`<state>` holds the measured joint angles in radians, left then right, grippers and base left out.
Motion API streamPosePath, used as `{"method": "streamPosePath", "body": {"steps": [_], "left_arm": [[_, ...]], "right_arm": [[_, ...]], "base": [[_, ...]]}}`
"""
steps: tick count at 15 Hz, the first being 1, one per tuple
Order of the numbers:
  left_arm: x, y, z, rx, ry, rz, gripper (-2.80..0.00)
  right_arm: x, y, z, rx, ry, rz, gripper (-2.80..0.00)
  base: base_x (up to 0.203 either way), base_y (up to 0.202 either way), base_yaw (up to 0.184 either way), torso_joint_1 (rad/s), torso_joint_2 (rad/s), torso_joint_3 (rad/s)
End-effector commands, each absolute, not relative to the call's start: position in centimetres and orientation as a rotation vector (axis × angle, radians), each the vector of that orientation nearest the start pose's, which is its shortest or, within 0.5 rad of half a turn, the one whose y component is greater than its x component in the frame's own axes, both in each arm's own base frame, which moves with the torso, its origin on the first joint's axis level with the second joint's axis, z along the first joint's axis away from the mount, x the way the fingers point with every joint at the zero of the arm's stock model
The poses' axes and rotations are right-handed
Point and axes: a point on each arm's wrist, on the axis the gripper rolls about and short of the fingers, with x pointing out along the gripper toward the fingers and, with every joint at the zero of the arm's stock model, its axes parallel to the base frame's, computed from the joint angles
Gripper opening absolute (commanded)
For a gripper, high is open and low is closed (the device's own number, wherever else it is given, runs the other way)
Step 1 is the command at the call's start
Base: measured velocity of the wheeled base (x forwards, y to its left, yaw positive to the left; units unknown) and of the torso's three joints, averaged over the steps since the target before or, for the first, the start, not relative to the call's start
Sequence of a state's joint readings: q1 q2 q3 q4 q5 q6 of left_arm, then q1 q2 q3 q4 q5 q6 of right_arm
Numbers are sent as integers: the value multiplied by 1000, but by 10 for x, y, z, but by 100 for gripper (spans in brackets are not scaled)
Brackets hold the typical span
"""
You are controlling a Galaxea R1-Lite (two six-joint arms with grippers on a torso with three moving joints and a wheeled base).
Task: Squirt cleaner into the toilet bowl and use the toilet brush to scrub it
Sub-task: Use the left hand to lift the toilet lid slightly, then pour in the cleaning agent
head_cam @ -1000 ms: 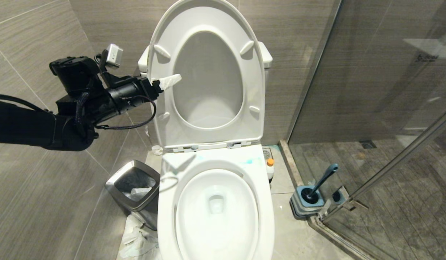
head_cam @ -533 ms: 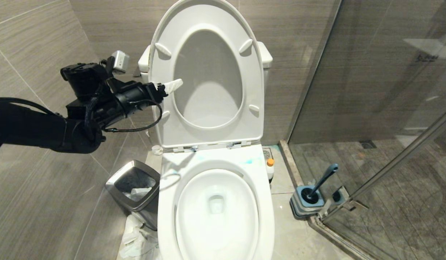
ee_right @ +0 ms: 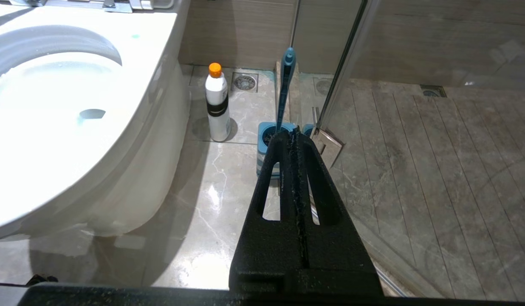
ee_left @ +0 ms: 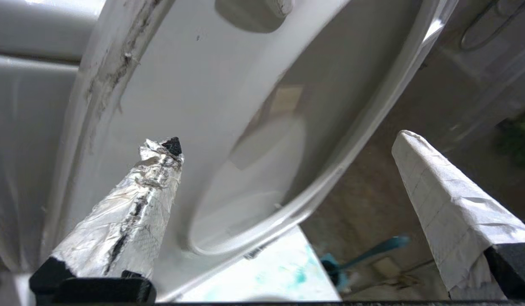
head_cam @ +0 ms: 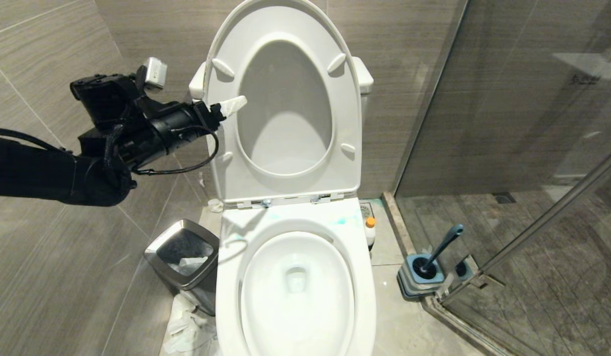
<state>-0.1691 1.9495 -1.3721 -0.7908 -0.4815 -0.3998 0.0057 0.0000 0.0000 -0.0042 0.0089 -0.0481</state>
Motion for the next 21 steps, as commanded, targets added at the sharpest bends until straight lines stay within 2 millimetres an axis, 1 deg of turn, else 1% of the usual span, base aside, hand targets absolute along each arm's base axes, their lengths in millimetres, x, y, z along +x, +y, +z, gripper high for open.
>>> {"method": "streamPosePath", "body": {"steps": [1,2,4,7,8,11,12,13,14,16,18,21], "left_arm": [[371,-74,288,-403,-75,-690,0],[364,-73,292,-456,-20,-684,0],[351,-71,292,-568,133,-657,0],[333,-68,282,-612,380,-584,0],[326,-68,283,-557,399,-581,0],[316,-67,291,-321,316,-614,0],[313,-66,295,-253,277,-603,-121],[311,-64,300,-201,240,-580,-280],[305,-63,306,-178,210,-566,-280],[291,-59,320,-156,148,-481,-280],[272,-55,339,-140,75,-412,-280],[236,-46,365,-74,-41,-345,-280]], "right_arm": [[-23,0,76,-49,-4,15,-280],[-23,0,76,-49,-3,15,-280],[-23,0,76,-49,-5,15,-280],[-23,0,76,-49,-3,15,-280],[-23,0,76,-49,-3,15,-280],[-23,0,76,-49,-3,15,-280],[-23,0,76,-49,-3,15,-280],[-23,0,76,-49,-3,15,-280],[-23,0,76,-49,-3,15,-280],[-23,0,76,-49,-3,15,-280],[-23,0,76,-49,-4,15,-280],[-23,0,76,-49,-4,15,-280]], "base": [[0,0,0,0,0,0],[0,0,0,0,0,0],[0,0,0,0,0,0],[0,0,0,0,0,0],[0,0,0,0,0,0],[0,0,0,0,0,0],[0,0,0,0,0,0],[0,0,0,0,0,0],[0,0,0,0,0,0],[0,0,0,0,0,0],[0,0,0,0,0,0],[0,0,0,0,0,0]]}}
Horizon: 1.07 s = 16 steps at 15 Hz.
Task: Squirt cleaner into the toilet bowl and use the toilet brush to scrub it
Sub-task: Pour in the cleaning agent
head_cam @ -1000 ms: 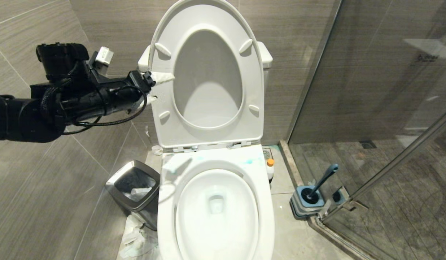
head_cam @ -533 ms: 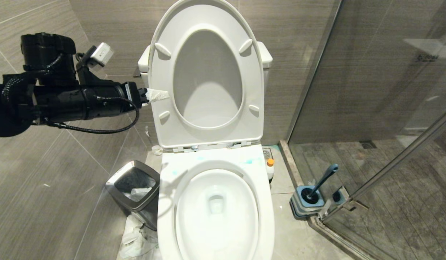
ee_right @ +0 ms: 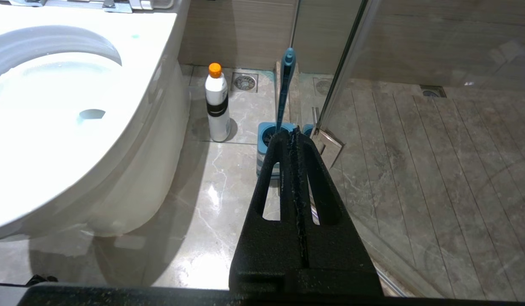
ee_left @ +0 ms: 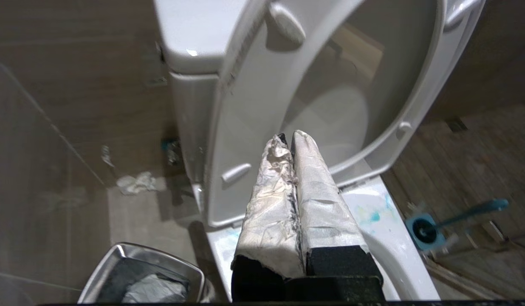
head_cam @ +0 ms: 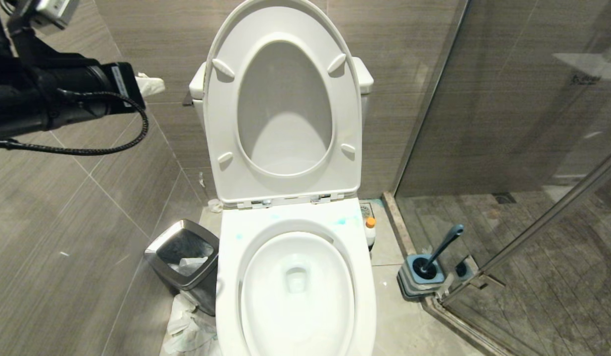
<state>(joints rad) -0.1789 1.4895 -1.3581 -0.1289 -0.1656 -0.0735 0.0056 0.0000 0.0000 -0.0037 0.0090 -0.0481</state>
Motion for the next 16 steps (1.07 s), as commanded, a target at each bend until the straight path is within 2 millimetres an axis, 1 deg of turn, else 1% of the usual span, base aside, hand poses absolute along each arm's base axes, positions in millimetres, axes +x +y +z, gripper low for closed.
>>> {"method": "streamPosePath", "body": {"steps": [1,3,5,6,8,10,12,14,16], "left_arm": [[223,-43,373,-66,-79,-320,-280],[190,-38,390,-63,-162,-281,-280],[149,-31,405,-50,-255,-269,-280],[128,-27,410,-39,-297,-269,-280],[81,-17,412,-14,-362,-272,-280],[35,-8,406,21,-396,-296,-280],[-4,-6,394,63,-395,-349,-280],[-34,-7,380,80,-393,-366,-280],[-56,-9,362,98,-400,-347,-280]], "right_arm": [[-23,0,76,-49,-3,15,-280],[-23,0,76,-49,-3,15,-280],[-23,0,76,-49,-3,15,-280],[-23,0,76,-49,-3,15,-280],[-23,0,76,-49,-3,15,-280],[-23,0,76,-49,-5,15,-280],[-23,0,76,-49,-3,15,-280],[-23,0,76,-49,-3,15,-280],[-23,0,76,-49,-3,15,-280]], "base": [[0,0,0,0,0,0],[0,0,0,0,0,0],[0,0,0,0,0,0],[0,0,0,0,0,0],[0,0,0,0,0,0],[0,0,0,0,0,0],[0,0,0,0,0,0],[0,0,0,0,0,0],[0,0,0,0,0,0]]}}
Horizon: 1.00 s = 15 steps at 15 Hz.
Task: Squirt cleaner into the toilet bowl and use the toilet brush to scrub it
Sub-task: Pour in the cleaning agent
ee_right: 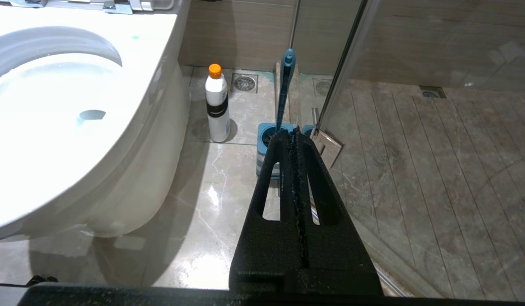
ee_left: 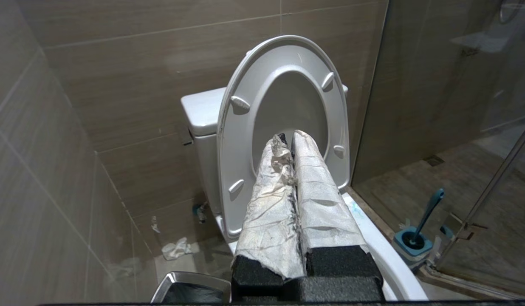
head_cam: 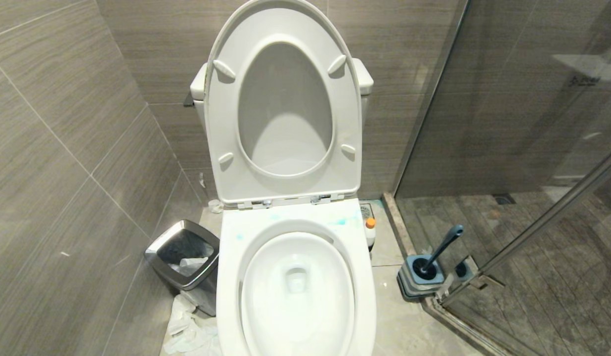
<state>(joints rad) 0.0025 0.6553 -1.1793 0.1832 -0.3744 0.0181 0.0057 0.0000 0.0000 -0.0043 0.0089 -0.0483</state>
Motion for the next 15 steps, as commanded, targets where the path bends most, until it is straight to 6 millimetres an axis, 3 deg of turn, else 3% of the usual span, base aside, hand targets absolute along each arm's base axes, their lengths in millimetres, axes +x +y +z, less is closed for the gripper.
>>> {"method": "streamPosePath", "body": {"steps": [1,5,9,12,15], "left_arm": [[-64,-11,352,102,-405,-340,-280],[-92,-12,304,105,-418,-302,-280],[-100,-10,272,86,-402,-247,-280],[-120,-7,234,92,-371,-268,-280],[-117,-6,202,98,-338,-240,-280]], "right_arm": [[-23,0,76,-49,-3,17,-280],[-23,0,76,-49,-3,15,-280],[-23,0,76,-49,-3,15,-280],[-23,0,76,-49,-3,15,-280],[-23,0,76,-49,-3,15,-280]], "base": [[0,0,0,0,0,0],[0,0,0,0,0,0],[0,0,0,0,0,0],[0,0,0,0,0,0],[0,0,0,0,0,0]]}}
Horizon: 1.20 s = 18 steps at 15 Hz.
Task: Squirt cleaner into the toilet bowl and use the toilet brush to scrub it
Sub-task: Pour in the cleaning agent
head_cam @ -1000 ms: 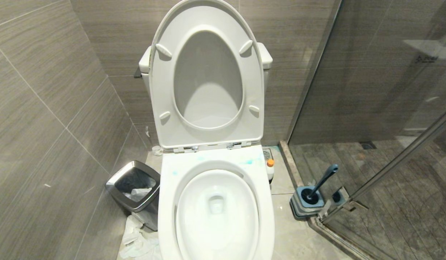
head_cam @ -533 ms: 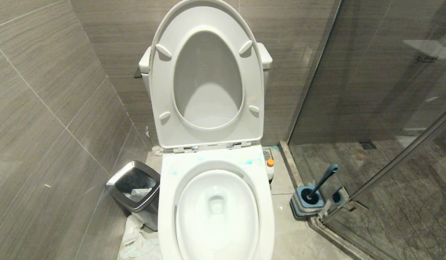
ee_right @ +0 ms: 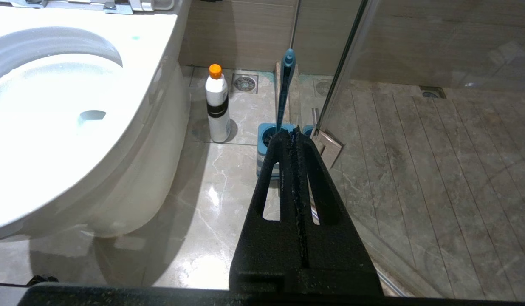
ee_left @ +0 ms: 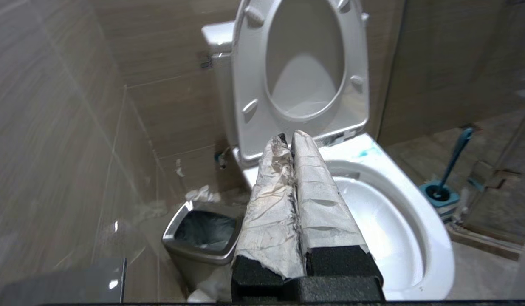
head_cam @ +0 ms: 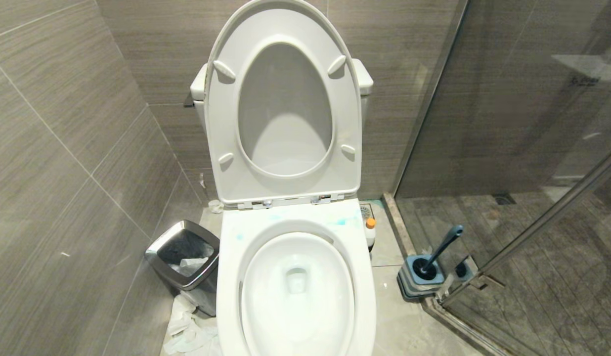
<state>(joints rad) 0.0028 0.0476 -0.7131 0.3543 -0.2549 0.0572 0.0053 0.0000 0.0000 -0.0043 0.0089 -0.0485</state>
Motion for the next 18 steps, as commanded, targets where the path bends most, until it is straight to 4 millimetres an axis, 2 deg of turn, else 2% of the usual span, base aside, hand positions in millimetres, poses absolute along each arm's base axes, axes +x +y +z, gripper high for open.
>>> {"method": "streamPosePath", "body": {"steps": [1,3,6,9,11,18], "left_arm": [[-110,-5,196,96,-306,-226,-280],[-88,-4,175,92,-219,-174,-280],[-48,-2,129,109,-119,-88,-280],[-24,-1,86,140,-80,-31,-280],[-23,-1,75,153,5,-26,-280],[-23,0,75,58,6,-21,-280]], "right_arm": [[-23,0,76,-49,-3,15,-280],[-23,0,76,-49,-3,15,-280],[-23,0,76,-49,-5,15,-280],[-23,0,76,-49,-3,15,-280],[-23,0,76,-49,-3,15,-280],[-23,0,76,-49,-3,15,-280]], "base": [[0,0,0,0,0,0],[0,0,0,0,0,0],[0,0,0,0,0,0],[0,0,0,0,0,0],[0,0,0,0,0,0],[0,0,0,0,0,0]]}}
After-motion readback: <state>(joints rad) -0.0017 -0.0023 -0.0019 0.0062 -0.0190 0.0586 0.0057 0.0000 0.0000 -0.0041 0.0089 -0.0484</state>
